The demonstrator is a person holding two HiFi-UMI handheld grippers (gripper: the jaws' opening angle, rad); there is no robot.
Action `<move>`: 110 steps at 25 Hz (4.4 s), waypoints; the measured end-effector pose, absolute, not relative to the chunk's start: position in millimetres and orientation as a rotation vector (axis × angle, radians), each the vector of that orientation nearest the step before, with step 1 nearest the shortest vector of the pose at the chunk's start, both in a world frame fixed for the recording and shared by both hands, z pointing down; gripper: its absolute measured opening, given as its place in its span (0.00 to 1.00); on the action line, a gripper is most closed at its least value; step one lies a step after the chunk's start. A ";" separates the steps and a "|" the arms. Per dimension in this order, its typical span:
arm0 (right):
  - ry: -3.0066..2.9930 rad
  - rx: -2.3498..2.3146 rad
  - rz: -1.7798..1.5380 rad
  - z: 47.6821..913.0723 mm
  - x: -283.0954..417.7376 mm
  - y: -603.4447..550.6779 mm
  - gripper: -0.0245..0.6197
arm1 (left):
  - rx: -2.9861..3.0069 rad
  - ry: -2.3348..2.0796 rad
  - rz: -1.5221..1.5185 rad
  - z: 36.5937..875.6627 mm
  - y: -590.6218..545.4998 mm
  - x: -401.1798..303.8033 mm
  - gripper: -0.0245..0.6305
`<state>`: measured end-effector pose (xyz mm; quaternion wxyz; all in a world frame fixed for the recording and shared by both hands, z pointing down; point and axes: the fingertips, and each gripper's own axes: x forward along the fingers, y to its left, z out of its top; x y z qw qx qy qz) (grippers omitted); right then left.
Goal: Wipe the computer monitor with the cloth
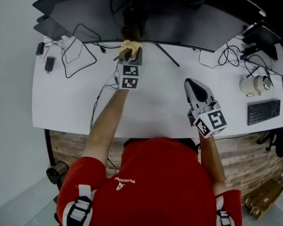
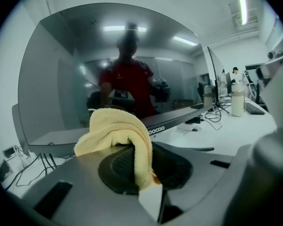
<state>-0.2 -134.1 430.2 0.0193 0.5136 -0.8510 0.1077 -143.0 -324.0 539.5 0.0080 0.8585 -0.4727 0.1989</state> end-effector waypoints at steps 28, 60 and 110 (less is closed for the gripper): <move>-2.623 1.717 0.331 431.5 184.9 -101.5 0.05 | 2.725 -1.311 0.556 543.6 -264.2 93.9 0.12; -2.543 1.889 0.381 437.8 264.8 -64.5 0.05 | 2.890 -0.993 0.431 506.6 -172.5 221.7 0.12; -2.597 1.876 -0.011 366.9 167.2 26.7 0.04 | 3.079 -0.963 -0.123 358.1 3.8 108.0 0.12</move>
